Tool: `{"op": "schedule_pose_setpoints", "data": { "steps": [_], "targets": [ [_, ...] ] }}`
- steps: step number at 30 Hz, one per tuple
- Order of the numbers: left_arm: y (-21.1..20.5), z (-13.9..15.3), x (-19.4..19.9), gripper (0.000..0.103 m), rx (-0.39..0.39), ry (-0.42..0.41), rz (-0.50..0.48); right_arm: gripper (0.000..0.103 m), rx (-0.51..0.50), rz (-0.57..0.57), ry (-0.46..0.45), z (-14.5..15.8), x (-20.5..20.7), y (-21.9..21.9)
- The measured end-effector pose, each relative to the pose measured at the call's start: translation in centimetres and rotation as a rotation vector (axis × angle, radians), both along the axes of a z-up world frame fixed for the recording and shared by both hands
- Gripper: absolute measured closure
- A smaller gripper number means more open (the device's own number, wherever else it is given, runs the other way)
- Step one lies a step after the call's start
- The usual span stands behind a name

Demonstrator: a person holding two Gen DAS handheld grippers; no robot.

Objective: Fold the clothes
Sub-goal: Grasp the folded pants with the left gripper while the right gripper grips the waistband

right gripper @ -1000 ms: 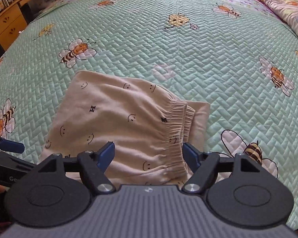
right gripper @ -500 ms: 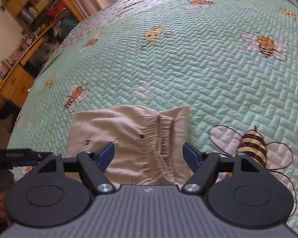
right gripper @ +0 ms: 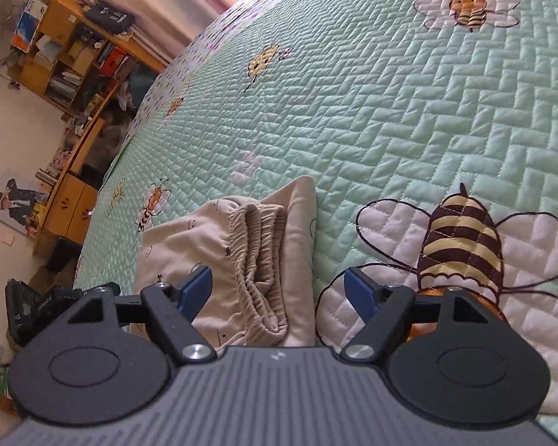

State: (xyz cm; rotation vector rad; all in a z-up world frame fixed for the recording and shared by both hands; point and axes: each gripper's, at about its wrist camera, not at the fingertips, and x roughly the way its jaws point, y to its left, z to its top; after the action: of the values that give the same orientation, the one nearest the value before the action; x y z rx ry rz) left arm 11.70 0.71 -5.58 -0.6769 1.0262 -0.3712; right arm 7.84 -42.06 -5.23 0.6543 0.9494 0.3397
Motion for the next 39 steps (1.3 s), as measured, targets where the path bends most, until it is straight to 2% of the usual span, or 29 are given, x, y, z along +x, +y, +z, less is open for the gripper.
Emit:
{"op": "schedule_pose_setpoints", "data": {
  "steps": [4,7,10,13,17,20,22,23,24,25,26,27,28,30,33,36,39],
  "targets": [
    [0.6,-0.9,0.5,0.001,-0.078,-0.006,-0.021,0.022,0.087,0.033,0.013,-2.0,1.3,-0.4],
    [0.6,-1.6,1.3,0.001,-0.124,-0.013,-0.072,0.016,0.159,0.088,-0.004,-2.8,2.1,-0.6],
    [0.2,-2.5,2.3,0.001,-0.188,-0.021,-0.138,0.015,0.156,0.163,-0.029,-3.0,2.8,0.0],
    [-0.4,-3.0,3.1,0.001,-0.219,-0.028,-0.188,0.015,0.150,0.227,-0.056,-3.0,3.4,0.7],
    [-1.5,-3.3,3.9,0.001,-0.227,-0.049,-0.249,0.014,0.177,0.278,-0.090,-3.2,4.1,1.3],
    [-2.7,-3.3,4.0,0.001,-0.217,-0.076,-0.277,0.015,0.163,0.309,-0.132,-3.1,4.3,2.4],
    [-3.3,-3.0,3.8,0.001,-0.187,-0.101,-0.287,0.019,0.138,0.307,-0.155,-2.9,4.1,3.0],
    [-3.7,-2.8,3.6,0.005,-0.160,-0.111,-0.288,0.030,0.119,0.299,-0.166,-2.9,3.9,3.1],
    [-4.1,-2.4,3.4,0.010,-0.119,-0.119,-0.284,0.052,0.107,0.287,-0.163,-3.0,3.8,3.1],
    [-4.4,-2.1,3.2,0.024,-0.065,-0.124,-0.275,0.063,0.107,0.268,-0.153,-3.2,3.7,2.9],
    [-4.5,-1.9,3.2,0.049,-0.018,-0.118,-0.257,0.068,0.114,0.246,-0.144,-3.5,3.5,2.6],
    [-4.5,-1.8,3.1,0.065,0.027,-0.111,-0.238,0.069,0.121,0.228,-0.144,-3.7,3.3,2.4],
    [-4.1,-2.0,3.2,0.074,0.027,-0.081,-0.213,0.069,0.117,0.212,-0.148,-3.6,3.0,2.5],
    [-3.8,-1.8,3.1,0.080,0.000,-0.053,-0.168,0.070,0.079,0.184,-0.160,-3.0,2.4,3.3],
    [-5.5,0.5,1.8,0.082,0.084,-0.098,-0.167,0.072,0.028,0.112,-0.193,-1.4,1.1,4.4],
    [-8.6,4.2,0.1,0.082,0.110,-0.171,-0.228,0.072,0.056,0.033,-0.249,0.3,-1.7,3.5],
    [-12.8,7.5,-2.1,0.082,0.125,-0.222,-0.327,0.072,0.075,-0.064,-0.283,2.1,-5.7,0.3]
  ]
}}
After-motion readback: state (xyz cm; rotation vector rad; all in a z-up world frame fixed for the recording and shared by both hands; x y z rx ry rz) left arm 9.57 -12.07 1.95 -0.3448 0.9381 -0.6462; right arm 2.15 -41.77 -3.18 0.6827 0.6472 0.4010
